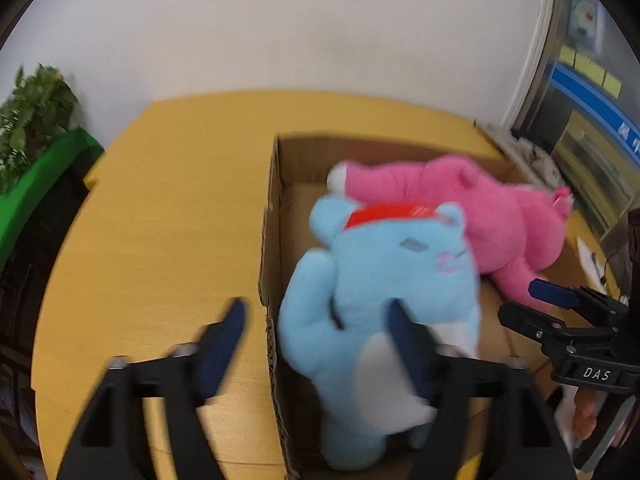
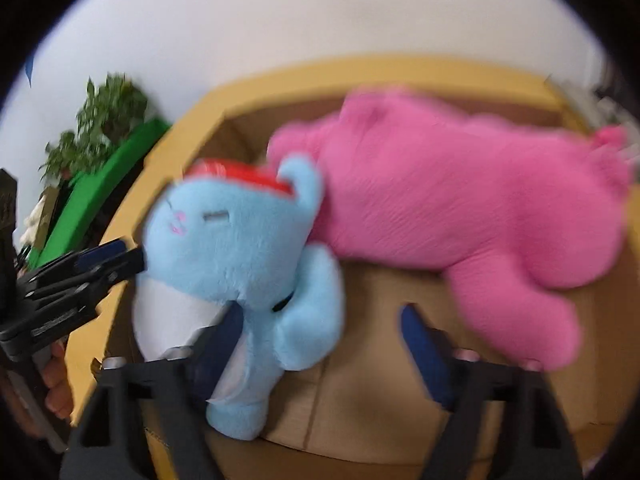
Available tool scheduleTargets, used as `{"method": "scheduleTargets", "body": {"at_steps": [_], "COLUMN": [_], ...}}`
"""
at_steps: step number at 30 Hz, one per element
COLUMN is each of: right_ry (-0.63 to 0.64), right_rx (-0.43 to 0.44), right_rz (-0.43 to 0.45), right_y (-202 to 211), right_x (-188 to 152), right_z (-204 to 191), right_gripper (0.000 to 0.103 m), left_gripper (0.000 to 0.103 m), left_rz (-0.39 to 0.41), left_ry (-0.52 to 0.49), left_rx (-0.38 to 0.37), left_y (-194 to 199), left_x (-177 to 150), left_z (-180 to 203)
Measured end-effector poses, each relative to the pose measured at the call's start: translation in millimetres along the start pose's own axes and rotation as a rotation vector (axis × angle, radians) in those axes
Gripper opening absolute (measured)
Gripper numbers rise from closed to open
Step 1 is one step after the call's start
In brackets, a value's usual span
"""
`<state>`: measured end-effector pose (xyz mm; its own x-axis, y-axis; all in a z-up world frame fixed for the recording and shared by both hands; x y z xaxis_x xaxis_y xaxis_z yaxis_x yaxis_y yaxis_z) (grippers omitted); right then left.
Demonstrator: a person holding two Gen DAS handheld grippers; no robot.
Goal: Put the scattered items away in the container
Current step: 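Lift the light-blue bear with both tools and lower it into the box, then open both tools and move them to the white panda on the table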
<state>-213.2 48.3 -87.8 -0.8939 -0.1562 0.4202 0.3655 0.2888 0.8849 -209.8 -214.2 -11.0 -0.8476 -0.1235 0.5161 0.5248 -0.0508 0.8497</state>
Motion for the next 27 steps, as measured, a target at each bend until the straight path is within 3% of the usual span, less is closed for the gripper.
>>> {"method": "scheduleTargets", "body": {"at_steps": [3,7,12,18,27], "right_ry": [0.041,0.074,0.076,0.063,0.060], "right_rx": [-0.038,-0.111,-0.137,-0.178,-0.167], "right_rz": [0.100,0.193,0.233,0.267,0.273], "right_y": [44,91,126,159,171], "right_x": [-10,-32,-59,-87,-109], "right_z": [0,2,18,36,50], "right_gripper": [0.082,0.082,0.082,0.082,0.082], "left_gripper": [0.103,0.103,0.103,0.103,0.103], "left_rz": [0.118,0.168,0.170,0.131,0.126], "left_ry": [-0.030,-0.050,-0.088,-0.053,-0.060], "left_rx": [0.012,-0.032,-0.077,-0.175,-0.207], "left_y": [49,87,101,102,109], "left_x": [-8,-26,-54,-88,-108], "left_z": [20,44,85,114,148]}}
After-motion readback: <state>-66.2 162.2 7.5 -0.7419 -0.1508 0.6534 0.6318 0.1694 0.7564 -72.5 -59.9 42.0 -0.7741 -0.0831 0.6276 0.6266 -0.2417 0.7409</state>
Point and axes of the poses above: each gripper's, at about its wrist camera, not at the fingertips, and y roughly against the way its jaws point, z to its right, x to its top, the point moved 4 cm from there along -y, roughly the way its jaws point, and after that the axes turned 12 degrees about -z, right-handed, at the moved point
